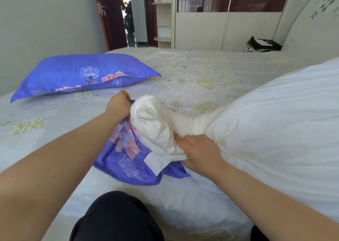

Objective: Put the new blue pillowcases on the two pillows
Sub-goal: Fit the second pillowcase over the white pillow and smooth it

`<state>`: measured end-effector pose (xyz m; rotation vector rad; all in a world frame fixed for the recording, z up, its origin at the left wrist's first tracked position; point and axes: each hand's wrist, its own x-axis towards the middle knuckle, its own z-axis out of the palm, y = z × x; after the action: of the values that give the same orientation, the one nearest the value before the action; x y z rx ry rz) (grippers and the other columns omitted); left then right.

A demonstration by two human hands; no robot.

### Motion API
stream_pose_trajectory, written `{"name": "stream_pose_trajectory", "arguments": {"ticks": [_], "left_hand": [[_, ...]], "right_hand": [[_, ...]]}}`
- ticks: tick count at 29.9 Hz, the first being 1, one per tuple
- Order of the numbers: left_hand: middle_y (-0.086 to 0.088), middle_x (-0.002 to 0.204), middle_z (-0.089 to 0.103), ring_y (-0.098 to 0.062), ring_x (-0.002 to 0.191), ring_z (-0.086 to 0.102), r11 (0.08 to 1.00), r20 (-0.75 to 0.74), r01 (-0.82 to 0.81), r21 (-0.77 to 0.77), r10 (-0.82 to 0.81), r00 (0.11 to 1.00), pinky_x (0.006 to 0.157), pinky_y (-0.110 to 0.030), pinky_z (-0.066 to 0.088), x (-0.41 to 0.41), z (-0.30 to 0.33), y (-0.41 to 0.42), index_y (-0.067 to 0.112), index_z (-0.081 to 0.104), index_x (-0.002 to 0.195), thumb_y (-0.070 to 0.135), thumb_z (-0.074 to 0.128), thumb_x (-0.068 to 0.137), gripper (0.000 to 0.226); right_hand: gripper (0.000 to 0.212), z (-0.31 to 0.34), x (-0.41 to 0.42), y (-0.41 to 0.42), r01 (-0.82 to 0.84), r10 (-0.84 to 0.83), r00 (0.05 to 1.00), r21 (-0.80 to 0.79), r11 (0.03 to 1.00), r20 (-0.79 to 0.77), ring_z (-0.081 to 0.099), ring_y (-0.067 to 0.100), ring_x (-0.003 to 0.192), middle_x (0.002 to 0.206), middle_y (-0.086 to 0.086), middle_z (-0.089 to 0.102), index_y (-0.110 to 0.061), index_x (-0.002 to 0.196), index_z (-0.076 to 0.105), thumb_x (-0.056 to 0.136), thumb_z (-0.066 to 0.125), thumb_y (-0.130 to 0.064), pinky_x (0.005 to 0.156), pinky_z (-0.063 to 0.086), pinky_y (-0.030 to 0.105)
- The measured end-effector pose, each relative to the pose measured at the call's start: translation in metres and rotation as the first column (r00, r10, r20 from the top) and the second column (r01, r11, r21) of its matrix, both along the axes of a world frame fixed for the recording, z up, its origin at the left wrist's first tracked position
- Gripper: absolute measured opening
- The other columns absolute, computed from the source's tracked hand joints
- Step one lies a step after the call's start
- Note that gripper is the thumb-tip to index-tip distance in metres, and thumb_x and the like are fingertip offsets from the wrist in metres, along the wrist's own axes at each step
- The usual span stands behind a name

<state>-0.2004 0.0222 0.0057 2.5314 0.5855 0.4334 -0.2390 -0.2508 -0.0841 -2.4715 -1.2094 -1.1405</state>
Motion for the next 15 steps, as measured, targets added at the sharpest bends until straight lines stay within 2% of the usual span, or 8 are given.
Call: {"name": "stream_pose_trajectory", "arguments": {"ticks": [2,3,5,7,8,10,12,15], "left_hand": [[-0.017,0.105,0.062,-0.036,0.101,0.058,0.971,-0.067,0.036,0.236,-0.02,0.998,0.08,-0.037,0.045,0.002,0.015,-0.008,0.007,0.059,0.102,0.021,0.051,0.09,0.02],[-0.017,0.098,0.063,-0.035,0.096,0.059,0.966,-0.071,0.029,0.256,-0.011,0.997,0.076,-0.035,0.045,0.003,0.026,-0.01,0.006,0.059,0.093,0.017,0.048,0.089,0.016],[-0.012,0.072,0.058,-0.031,0.078,0.057,0.999,-0.014,0.014,0.032,-0.014,1.0,0.062,-0.029,0.043,0.01,0.052,-0.015,0.008,0.051,0.068,0.008,0.044,0.086,0.019],[-0.006,0.063,0.049,-0.023,0.068,0.048,0.96,0.14,0.096,-0.263,-0.06,0.988,0.053,-0.025,0.037,0.013,0.082,-0.037,0.014,0.047,0.062,0.005,0.043,0.086,0.026],[-0.006,0.064,0.049,-0.021,0.066,0.046,0.94,0.188,0.172,-0.296,-0.119,0.975,0.052,-0.025,0.035,0.011,0.092,-0.055,0.014,0.049,0.063,0.005,0.043,0.085,0.024],[-0.008,0.07,0.052,-0.02,0.066,0.046,0.921,0.168,0.334,-0.202,-0.304,0.938,0.051,-0.025,0.034,0.003,0.101,-0.097,0.012,0.056,0.071,0.004,0.043,0.083,0.02],[-0.005,0.082,0.059,-0.021,0.075,0.054,0.886,0.059,0.464,-0.004,-0.463,0.884,0.057,-0.025,0.04,-0.012,0.099,-0.132,0.012,0.062,0.084,0.007,0.045,0.084,0.018],[-0.001,0.095,0.058,-0.022,0.085,0.053,0.809,-0.096,0.425,0.407,-0.425,0.9,0.065,-0.03,0.038,-0.022,0.09,-0.144,0.019,0.057,0.1,0.013,0.051,0.08,0.022]], "right_hand": [[0.07,0.005,-0.002,0.0,0.007,-0.008,1.0,-0.04,0.999,-0.027,0.058,0.021,0.053,0.067,-0.002,0.059,-0.013,0.113,0.068,0.045,0.082,-0.021,0.051,0.043,0.024],[0.07,0.006,-0.003,0.0,0.01,-0.013,0.999,-0.064,0.998,-0.04,0.058,0.021,0.053,0.067,-0.002,0.059,-0.013,0.112,0.069,0.044,0.081,-0.021,0.05,0.042,0.023],[0.068,0.008,-0.002,0.001,0.007,-0.014,0.997,-0.102,0.995,-0.074,0.057,0.022,0.05,0.065,-0.003,0.058,-0.014,0.111,0.069,0.043,0.08,-0.021,0.048,0.04,0.023],[0.058,0.012,0.002,0.007,-0.008,-0.011,0.99,-0.129,0.992,-0.142,0.054,0.024,0.046,0.061,-0.002,0.055,-0.016,0.1,0.068,0.043,0.079,-0.019,0.044,0.036,0.023],[0.049,0.015,0.005,0.01,-0.018,-0.008,0.986,-0.152,0.988,-0.166,0.053,0.024,0.043,0.059,-0.003,0.054,-0.017,0.089,0.068,0.042,0.08,-0.02,0.043,0.034,0.022],[0.035,0.025,0.008,0.017,-0.011,-0.032,0.982,-0.228,0.974,-0.184,0.053,0.022,0.04,0.055,-0.004,0.054,-0.019,0.07,0.063,0.041,0.081,-0.026,0.043,0.027,0.02],[0.031,0.032,0.011,0.019,-0.011,-0.043,0.977,-0.252,0.968,-0.209,0.054,0.022,0.04,0.055,-0.003,0.055,-0.019,0.066,0.06,0.045,0.079,-0.033,0.044,0.025,0.02],[0.052,0.035,0.014,0.015,0.009,-0.041,0.97,-0.132,0.991,-0.238,0.054,0.023,0.043,0.066,0.001,0.056,-0.012,0.096,0.062,0.055,0.075,-0.042,0.04,0.031,0.023]]}}
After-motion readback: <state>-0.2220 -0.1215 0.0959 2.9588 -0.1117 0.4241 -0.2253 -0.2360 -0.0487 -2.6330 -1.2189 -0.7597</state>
